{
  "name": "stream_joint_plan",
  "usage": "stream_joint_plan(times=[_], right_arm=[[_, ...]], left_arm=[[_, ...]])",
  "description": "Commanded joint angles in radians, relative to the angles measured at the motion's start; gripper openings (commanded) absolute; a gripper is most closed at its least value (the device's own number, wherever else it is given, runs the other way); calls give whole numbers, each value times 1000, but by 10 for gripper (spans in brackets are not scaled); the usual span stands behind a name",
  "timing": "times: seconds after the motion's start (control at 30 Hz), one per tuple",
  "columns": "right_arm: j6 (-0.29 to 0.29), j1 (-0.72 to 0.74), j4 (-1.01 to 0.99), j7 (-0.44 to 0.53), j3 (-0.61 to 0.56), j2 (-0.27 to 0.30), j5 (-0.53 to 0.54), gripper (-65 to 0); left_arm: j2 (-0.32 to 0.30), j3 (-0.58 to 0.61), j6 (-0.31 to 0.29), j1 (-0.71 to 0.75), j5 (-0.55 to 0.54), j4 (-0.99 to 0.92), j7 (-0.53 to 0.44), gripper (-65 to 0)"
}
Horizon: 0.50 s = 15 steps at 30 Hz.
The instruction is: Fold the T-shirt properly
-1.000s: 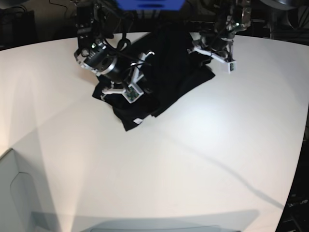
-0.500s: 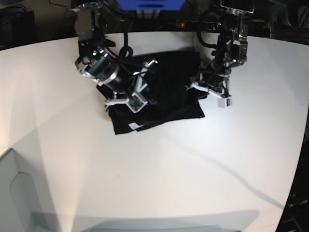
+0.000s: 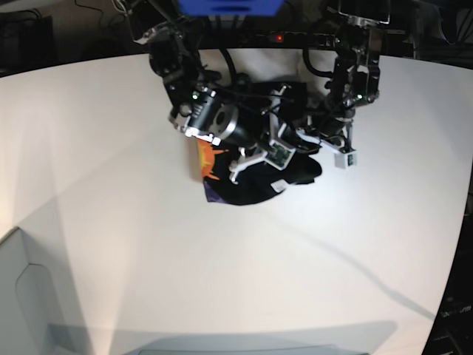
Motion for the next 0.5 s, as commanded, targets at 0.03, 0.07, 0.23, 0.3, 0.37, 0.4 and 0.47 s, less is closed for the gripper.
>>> stream_joint_plan(times=[0.03,0.07,0.23,0.3,0.37,0.4,0.47], right_arm=[[11,15,-16,6,-12,-25,20,-650],[11,15,-19,6,-12,-29,20,-650],[11,24,2,6,-10,-28,20,-650],[11,28,5,6,-10,-25,20,-650],[11,30,7,6,-9,-23,18,-650],[11,30,7,6,-9,-23,15,-650],[11,30,2,6,-9,-28,15,-650]], left_arm=[[-6,0,30,13,8,12,32,-420],[-6,-3,31,15,10,24,32,-420],[-31,-11,36,44,10,106,32,-406],[-32,-11,37,52,14,139,32,-358],[-32,-17,37,70,19,166,32,-324],[-32,-29,37,78,19,175,32,-315],[-32,-51,37,98,19,192,32,-309]])
